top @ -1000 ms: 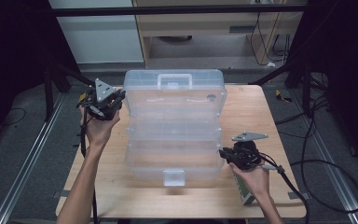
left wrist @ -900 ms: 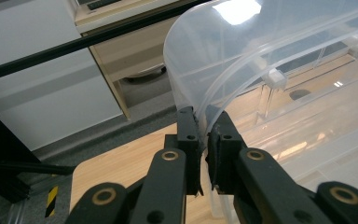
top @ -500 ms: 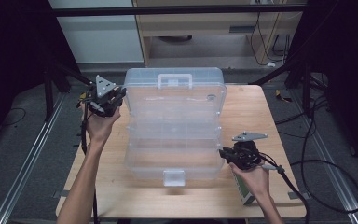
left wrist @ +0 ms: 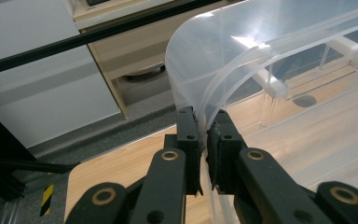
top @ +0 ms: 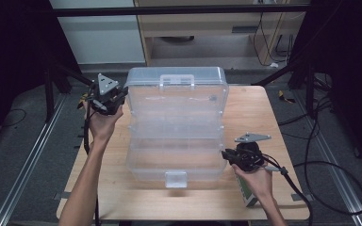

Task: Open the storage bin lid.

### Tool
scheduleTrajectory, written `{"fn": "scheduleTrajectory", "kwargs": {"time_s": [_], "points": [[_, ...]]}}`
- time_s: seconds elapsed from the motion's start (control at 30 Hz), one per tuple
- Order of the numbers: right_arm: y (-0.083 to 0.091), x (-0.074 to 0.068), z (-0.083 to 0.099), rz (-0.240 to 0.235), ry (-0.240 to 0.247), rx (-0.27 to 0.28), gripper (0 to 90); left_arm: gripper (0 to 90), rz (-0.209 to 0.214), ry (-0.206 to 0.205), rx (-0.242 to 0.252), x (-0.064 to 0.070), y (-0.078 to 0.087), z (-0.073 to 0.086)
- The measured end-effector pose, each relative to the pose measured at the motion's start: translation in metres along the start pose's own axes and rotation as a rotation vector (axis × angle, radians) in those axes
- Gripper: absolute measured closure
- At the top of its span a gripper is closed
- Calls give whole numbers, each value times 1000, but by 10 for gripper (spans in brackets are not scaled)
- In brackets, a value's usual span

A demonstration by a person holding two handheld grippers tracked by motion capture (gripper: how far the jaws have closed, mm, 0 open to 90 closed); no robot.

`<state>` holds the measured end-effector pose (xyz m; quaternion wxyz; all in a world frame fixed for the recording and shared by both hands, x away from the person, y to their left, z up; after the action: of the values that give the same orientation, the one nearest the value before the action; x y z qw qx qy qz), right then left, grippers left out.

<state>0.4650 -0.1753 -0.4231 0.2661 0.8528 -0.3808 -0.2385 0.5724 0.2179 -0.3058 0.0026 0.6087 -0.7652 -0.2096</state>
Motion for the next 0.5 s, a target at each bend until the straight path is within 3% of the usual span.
{"fn": "scheduleTrajectory", "kwargs": {"time_s": [0.23,0.5], "points": [[0,0,0,1,0,-1,771,836,-14,-11,-4,1,-3,-2],[0,0,0,2,1,0,771,835,-24,5,1,1,-8,-2]]}}
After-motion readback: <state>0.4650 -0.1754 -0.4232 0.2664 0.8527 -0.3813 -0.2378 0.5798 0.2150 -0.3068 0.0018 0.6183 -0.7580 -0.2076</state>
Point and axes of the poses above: each handheld gripper's, and its own axes: y roughly backward along the jaws, z roughly out of its underside, x roughly to its right, the point moved 2 cm from there along -y, roughly forward along the jaws, and after that the axes turned 7 degrees about -z, right-handed, at the moved point
